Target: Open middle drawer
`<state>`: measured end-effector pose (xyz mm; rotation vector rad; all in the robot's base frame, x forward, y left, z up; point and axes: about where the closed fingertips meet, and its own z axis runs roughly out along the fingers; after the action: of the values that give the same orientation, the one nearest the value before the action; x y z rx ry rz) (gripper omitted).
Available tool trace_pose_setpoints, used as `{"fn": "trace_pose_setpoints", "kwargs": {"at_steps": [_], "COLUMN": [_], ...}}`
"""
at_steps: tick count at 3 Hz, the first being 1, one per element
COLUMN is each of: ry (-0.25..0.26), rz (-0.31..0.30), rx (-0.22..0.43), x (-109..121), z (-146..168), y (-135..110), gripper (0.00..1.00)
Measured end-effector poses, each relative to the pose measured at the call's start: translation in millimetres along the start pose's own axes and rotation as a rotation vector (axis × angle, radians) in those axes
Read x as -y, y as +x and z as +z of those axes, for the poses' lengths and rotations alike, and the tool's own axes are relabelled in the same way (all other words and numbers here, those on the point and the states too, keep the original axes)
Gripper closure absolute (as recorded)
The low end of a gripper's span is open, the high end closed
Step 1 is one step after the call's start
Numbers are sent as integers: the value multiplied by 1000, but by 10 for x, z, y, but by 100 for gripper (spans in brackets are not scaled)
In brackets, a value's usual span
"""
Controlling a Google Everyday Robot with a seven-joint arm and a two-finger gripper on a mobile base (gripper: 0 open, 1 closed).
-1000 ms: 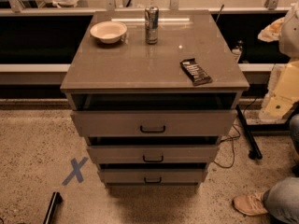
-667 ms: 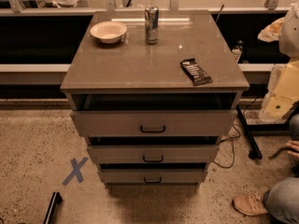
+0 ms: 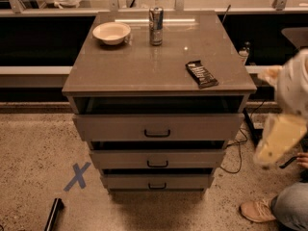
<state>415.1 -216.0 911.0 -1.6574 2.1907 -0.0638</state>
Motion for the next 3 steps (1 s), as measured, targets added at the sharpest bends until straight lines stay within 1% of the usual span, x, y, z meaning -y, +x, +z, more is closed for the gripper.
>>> {"fn": "trace_pose_setpoints", "kwargs": {"at_steps": [1, 2, 3], "ry": [-14, 4, 27], "rz": [27, 36, 56], "rx": [119, 135, 108], "x": [-455, -599, -567], "z": [442, 613, 783], "y": [251, 416, 497], "gripper": [0, 0, 0]}}
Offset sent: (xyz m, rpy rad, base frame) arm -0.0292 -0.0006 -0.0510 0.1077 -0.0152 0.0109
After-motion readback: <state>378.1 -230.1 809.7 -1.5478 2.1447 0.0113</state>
